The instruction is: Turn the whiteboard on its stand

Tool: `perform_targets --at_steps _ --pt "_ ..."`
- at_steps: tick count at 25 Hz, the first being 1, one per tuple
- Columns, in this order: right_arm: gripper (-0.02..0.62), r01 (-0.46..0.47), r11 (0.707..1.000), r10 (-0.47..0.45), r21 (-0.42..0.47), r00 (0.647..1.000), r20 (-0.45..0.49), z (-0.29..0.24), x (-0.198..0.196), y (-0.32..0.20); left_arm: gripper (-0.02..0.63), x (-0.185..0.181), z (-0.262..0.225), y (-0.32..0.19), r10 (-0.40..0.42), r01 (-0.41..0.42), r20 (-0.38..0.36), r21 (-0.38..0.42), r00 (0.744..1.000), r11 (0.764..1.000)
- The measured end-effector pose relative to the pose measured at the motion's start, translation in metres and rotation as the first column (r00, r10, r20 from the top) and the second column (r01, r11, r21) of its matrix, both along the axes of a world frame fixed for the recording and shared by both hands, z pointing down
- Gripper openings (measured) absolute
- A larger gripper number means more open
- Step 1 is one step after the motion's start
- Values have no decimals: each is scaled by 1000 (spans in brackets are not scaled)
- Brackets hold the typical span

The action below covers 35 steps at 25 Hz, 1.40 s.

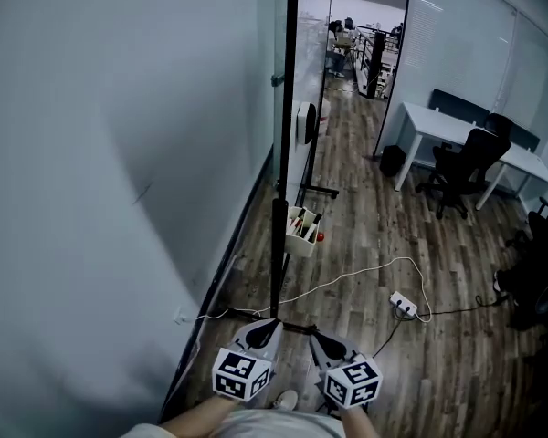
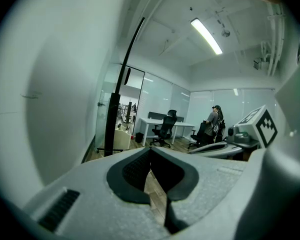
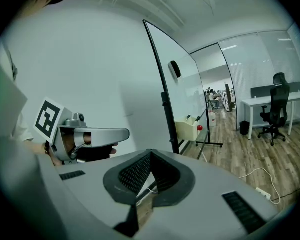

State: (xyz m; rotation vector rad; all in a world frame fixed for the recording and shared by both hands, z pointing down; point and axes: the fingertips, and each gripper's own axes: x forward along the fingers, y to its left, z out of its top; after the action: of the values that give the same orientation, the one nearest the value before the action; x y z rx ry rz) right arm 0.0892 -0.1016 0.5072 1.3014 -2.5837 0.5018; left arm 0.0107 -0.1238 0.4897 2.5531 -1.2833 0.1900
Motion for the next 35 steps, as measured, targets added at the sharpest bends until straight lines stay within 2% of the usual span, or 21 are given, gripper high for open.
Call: perform_targets --at_steps 3,12,26,35 --pt "-5 7 1000 -7 -1 1000 -1 1 9 -9 11 6 2 -6 -18 18 10 -5 1000 1000" --pt "-5 25 1000 -25 -11 1000 15 2 2 -26 11 -4 8 -18 -53 54 41 -27 998 998" --pt "-5 -60 998 60 1 998 8 -11 -1 -67 11 -18 -3 -69 -18 20 80 -20 997 1000" --pt "-5 -77 997 77 0 997 -16 -8 0 -100 11 -19 3 -110 -31 32 94 -13 995 999"
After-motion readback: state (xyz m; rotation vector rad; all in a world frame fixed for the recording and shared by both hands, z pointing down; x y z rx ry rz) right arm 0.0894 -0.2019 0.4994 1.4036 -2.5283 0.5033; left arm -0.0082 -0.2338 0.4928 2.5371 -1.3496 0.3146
